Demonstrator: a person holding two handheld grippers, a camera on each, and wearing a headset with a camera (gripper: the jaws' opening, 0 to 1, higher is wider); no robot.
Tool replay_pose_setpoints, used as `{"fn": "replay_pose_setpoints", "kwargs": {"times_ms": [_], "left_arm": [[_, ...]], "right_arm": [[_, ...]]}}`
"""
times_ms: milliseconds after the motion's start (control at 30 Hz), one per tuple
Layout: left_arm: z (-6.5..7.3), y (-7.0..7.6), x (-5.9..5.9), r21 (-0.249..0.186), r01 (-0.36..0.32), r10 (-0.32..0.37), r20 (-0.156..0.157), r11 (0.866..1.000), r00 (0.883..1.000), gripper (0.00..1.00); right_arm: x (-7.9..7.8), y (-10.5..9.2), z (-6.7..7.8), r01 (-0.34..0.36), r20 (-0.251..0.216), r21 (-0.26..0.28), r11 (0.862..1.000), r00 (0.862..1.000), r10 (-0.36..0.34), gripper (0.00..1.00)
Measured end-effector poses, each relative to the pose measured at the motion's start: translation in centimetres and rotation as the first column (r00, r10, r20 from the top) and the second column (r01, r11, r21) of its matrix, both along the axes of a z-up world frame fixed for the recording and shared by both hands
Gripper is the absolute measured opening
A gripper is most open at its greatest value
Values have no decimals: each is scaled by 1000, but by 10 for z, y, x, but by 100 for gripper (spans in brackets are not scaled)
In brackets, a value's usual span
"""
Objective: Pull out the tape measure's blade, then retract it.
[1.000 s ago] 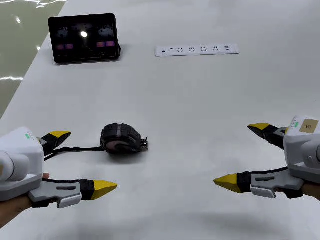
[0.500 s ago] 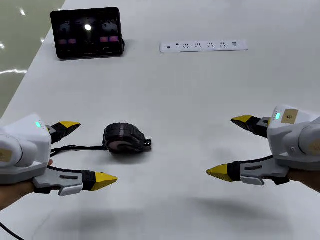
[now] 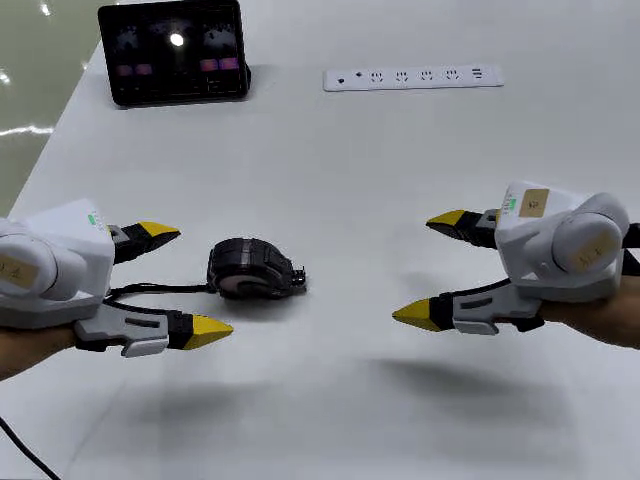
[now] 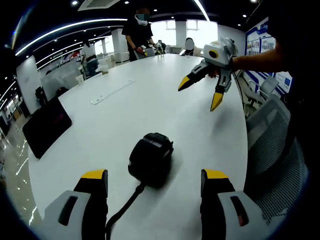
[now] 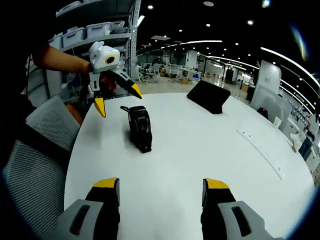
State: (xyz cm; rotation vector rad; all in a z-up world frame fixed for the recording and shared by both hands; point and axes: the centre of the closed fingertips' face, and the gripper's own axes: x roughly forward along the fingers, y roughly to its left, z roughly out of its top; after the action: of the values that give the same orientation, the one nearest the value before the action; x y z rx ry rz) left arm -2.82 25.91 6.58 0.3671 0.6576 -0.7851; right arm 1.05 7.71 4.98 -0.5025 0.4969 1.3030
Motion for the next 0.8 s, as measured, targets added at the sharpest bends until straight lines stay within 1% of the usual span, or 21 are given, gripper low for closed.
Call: {"fn": "replay_pose_setpoints", "kwargs": {"times_ms": [67, 133, 300, 500, 567, 633, 733, 800], "left_arm": [[-1, 0, 2, 10, 11, -11, 7, 1000, 1000, 69], [-3, 1, 6, 21, 21, -21, 7, 1000, 1000, 66], [-7, -1, 9, 37, 68, -67, -10, 997, 998, 57], [-11, -2, 13, 61, 111, -109, -24, 992, 994, 50], [-12, -2, 14, 65, 123, -122, -30, 990, 992, 49], [-13, -2, 16, 71, 138, -136, -38, 988, 990, 46], [-15, -3, 17, 81, 164, -160, -52, 983, 986, 44], [-16, -4, 17, 88, 182, -177, -62, 979, 982, 41]], "right_arm": [[1, 4, -1, -20, 3, -5, 1000, 1000, 20, 63], [2, 9, -3, -37, 3, -9, 999, 999, 37, 63], [3, 23, -9, -96, -5, -24, 995, 995, 95, 57], [0, 42, -11, -167, 2, -36, 985, 986, 167, 51], [-2, 47, -14, -189, -4, -50, 981, 982, 189, 48], [-4, 53, -17, -225, -4, -67, 972, 974, 225, 45], [-6, 60, -21, -254, -7, -77, 964, 967, 254, 44], [-8, 65, -25, -282, -14, -84, 956, 959, 281, 41]]}}
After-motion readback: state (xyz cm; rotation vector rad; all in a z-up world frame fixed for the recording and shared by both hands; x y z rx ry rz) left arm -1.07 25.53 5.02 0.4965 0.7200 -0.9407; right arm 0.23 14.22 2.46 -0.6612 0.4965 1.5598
